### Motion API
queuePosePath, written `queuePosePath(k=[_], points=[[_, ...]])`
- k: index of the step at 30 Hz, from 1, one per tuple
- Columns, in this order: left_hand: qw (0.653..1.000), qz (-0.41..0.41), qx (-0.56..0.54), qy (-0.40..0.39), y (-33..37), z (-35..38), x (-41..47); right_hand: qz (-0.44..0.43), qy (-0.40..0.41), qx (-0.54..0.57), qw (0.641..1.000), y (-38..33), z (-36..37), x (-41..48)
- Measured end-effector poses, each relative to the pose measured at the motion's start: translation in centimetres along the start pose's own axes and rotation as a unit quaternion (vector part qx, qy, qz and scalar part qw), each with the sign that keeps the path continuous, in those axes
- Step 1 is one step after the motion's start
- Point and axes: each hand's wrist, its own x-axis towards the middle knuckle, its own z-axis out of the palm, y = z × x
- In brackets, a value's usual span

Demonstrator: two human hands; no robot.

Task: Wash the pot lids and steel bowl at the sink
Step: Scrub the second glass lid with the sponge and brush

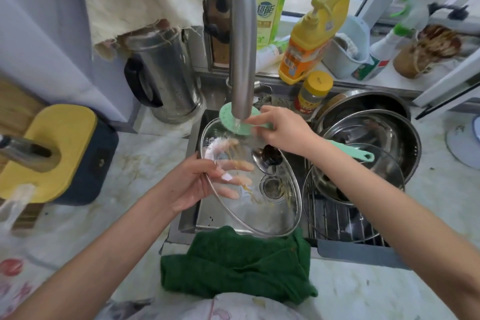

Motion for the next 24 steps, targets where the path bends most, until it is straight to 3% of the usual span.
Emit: queuePosePath(k=[2,6,10,13,17,20,24], points=[[1.0,0.003,0.004,0.011,0.0,-0.7,0.2,-0.024,-0.02,0.011,0.999,-0.5,0.7,-0.4],[0.999,0.006,0.027,0.018,-0.6,-0.7,0.5,0.042,0.019,-0.062,0.997,-1.2,1.1,1.0],[0.999,0.024,0.011,0.034,-1.0,-0.3,0.9,0.023,0.019,-0.023,0.999,-2.9,3.0,0.2],[0.998,0.028,0.015,0.049,-1.7,-0.3,1.3,0.099,0.065,-0.054,0.992,-2.3,3.4,1.3],[0.997,0.037,0.014,0.073,-2.2,-0.4,1.4,0.057,0.047,-0.03,0.997,-3.1,4.5,0.4],[0.995,0.039,0.024,0.086,-2.4,-0.4,1.2,0.097,0.084,-0.043,0.991,-2.8,4.7,0.6],[0.995,0.045,0.026,0.081,-2.5,-0.2,1.0,0.081,0.086,-0.045,0.992,-3.0,4.6,-0.3]])
